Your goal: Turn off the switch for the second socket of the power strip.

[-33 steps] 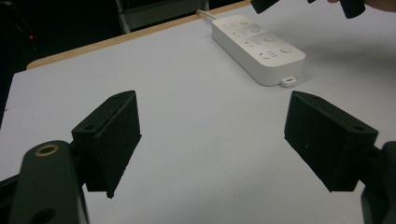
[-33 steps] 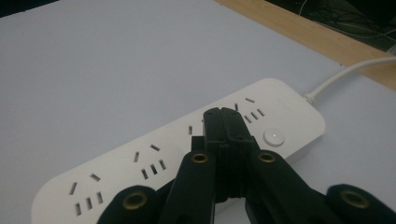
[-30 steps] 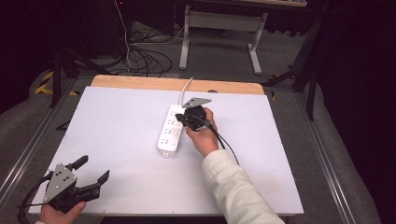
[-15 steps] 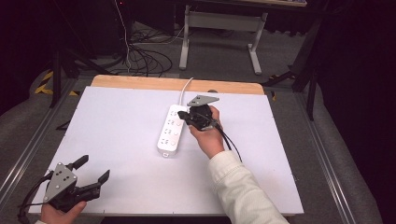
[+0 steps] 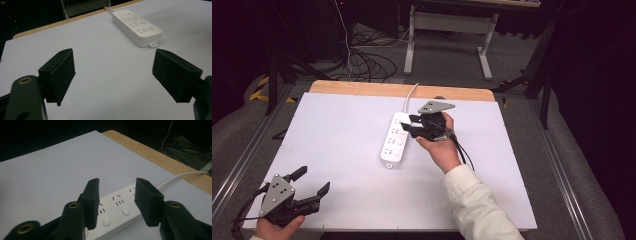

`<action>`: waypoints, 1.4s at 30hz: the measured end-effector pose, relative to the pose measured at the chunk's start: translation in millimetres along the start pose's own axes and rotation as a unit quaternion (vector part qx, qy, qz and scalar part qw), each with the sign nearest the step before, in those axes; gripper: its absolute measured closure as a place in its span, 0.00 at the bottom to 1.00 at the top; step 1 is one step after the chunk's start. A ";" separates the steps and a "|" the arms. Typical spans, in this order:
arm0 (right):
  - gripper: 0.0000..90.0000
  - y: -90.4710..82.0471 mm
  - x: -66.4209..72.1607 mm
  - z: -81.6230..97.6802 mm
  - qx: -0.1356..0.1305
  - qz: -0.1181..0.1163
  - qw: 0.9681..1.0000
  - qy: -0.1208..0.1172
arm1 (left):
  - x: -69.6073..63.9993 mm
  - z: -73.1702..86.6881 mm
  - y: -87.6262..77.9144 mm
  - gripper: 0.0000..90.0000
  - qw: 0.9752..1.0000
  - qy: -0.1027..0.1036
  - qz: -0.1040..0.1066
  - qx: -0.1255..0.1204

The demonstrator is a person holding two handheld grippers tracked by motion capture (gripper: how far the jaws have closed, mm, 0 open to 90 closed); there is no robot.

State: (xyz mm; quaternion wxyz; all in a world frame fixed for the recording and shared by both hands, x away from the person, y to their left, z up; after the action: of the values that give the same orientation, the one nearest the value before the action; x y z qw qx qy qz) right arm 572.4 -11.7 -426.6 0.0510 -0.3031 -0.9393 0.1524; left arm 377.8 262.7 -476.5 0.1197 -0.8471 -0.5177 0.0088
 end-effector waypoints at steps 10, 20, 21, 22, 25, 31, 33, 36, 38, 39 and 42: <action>0.36 -38.9 4.3 1.3 0.015 0.001 1.000 0.008 | -0.8 -1.5 1.5 0.21 1.000 -0.003 0.000 -0.003; 0.30 -82.5 6.5 13.6 0.009 0.001 1.000 0.010 | 0.1 -2.6 1.5 0.21 1.000 -0.002 -0.002 -0.006; 0.30 -86.3 6.9 15.4 0.008 0.000 1.000 0.011 | 0.3 -3.0 1.3 0.21 1.000 -0.004 -0.003 -0.007; 0.29 -90.0 7.5 17.4 0.008 -0.002 1.000 0.012 | 0.2 -3.2 1.2 0.21 1.000 -0.007 -0.004 -0.009; 0.27 -99.8 9.8 24.6 0.014 -0.006 1.000 0.008 | 0.4 -3.6 0.5 0.21 1.000 -0.011 -0.004 -0.009; 0.26 -117.7 13.1 38.0 0.013 -0.005 1.000 0.006 | 1.3 -4.6 -1.3 0.21 1.000 -0.015 -0.002 -0.010; 0.26 -123.6 12.9 43.0 0.012 -0.004 1.000 0.008 | 1.0 -4.7 -2.3 0.21 1.000 -0.016 0.000 -0.007; 0.25 -131.5 13.2 50.4 0.007 -0.003 1.000 0.013 | 0.9 -5.4 -2.8 0.21 1.000 -0.019 0.001 -0.007; 0.24 -135.7 14.5 55.1 0.000 -0.002 1.000 0.015 | 0.6 -5.5 -3.8 0.21 1.000 -0.020 0.005 -0.003; 0.24 -137.7 15.6 57.9 -0.003 -0.003 1.000 0.015 | 0.0 -6.1 -4.0 0.21 1.000 -0.024 0.007 -0.005; 0.23 -142.6 18.1 68.5 -0.004 -0.008 1.000 0.021 | -0.8 -7.3 -5.7 0.21 0.999 -0.031 0.016 -0.006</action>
State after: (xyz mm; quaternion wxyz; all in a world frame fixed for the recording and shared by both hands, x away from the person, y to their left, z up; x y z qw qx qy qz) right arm 465.8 -128.4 -446.3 0.0712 -0.2993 -0.9409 0.1420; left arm 373.5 263.0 -468.3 0.0981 -0.8554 -0.5075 0.0342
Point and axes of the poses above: each handheld gripper's, and its own axes: y roughly forward along the jaws, z roughly out of its underside, x roughly to its left, the point moved 8 cm from there along y, roughly forward along the jaws, and after that the axes turned 10 degrees about -x, right-handed, at the moved point
